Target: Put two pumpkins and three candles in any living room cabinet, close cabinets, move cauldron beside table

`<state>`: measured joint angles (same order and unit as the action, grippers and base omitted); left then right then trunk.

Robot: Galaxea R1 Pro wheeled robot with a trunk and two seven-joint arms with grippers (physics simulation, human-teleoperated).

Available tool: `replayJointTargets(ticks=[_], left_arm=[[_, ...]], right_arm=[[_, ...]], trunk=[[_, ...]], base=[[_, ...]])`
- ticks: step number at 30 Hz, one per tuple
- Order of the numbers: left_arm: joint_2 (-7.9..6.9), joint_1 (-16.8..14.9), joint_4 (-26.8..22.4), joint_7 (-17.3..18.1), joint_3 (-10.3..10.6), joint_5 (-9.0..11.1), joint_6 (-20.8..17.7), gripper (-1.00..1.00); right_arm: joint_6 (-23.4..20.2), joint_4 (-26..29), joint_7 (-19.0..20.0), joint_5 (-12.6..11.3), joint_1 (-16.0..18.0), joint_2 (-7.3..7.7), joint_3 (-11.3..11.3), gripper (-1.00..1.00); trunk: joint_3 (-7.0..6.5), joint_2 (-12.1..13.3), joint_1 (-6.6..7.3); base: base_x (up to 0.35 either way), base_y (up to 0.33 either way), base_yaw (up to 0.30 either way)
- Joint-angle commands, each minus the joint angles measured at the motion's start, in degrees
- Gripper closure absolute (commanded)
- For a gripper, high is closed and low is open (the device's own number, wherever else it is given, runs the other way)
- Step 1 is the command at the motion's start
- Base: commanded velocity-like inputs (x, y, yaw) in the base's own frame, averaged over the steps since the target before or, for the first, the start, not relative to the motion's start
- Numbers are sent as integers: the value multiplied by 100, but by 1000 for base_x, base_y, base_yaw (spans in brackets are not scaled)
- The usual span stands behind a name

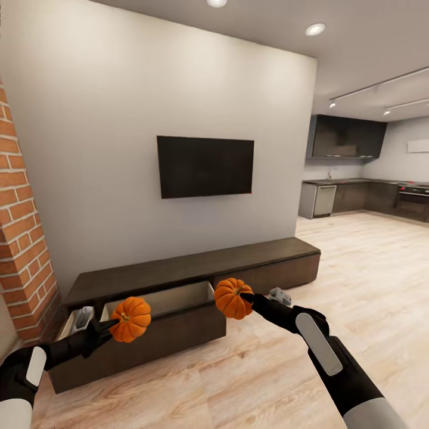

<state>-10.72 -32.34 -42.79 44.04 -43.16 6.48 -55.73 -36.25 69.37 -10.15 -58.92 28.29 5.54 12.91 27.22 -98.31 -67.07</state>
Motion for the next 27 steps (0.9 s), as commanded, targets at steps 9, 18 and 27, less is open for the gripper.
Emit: replayJointTargets(ticks=[9, 18, 27], left_arm=[[0, 0, -1, -7, 1, 4, 0, 100], [7, 0, -1, 33, -6, 8, -7, 100], [22, 0, -16, 34, 6, 5, -2, 100]], right_arm=[[9, 22, 9, -1, -1, -117, 455, 100], [4, 50, -419, -12, 9, -149, 621, 100], [-146, 51, -507, 39, 9, -281, 657, 100]], trunk=[[73, 0, 0], [146, 0, 0], [220, 0, 0]], base=[[95, -100, 176], [3, -3, 176], [0, 0, 177]])
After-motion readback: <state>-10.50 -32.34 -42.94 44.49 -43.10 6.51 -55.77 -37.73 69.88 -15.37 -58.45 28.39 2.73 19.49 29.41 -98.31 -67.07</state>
